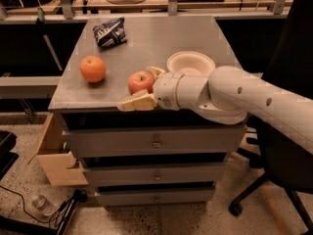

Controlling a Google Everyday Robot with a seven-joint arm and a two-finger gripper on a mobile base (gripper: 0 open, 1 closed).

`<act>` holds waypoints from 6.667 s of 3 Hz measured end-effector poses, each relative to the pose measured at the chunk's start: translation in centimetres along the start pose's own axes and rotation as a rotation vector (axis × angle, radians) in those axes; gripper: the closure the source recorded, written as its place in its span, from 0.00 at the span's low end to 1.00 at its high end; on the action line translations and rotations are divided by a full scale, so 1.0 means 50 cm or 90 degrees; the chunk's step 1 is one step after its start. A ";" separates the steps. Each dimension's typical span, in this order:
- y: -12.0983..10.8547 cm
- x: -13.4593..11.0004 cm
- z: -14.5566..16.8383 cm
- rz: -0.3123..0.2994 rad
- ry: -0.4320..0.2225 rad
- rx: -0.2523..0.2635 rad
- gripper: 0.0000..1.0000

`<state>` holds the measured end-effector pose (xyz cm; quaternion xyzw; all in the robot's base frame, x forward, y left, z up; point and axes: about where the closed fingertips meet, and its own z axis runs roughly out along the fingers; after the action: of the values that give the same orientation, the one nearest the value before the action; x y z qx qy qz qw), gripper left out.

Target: Move apple near blue chip bag

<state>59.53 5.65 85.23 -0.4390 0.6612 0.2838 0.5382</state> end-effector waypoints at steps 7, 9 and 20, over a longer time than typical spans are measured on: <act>-0.161 -0.221 0.084 -0.060 0.060 -0.005 1.00; -0.339 -0.152 0.152 -0.009 0.153 -0.012 1.00; -0.573 0.013 0.236 0.090 0.086 0.138 0.13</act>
Offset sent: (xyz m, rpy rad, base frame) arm 0.0048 -0.0041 -0.0092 -0.0065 0.0068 -0.0160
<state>90.37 2.47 84.33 -0.3485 0.7520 0.2179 0.5153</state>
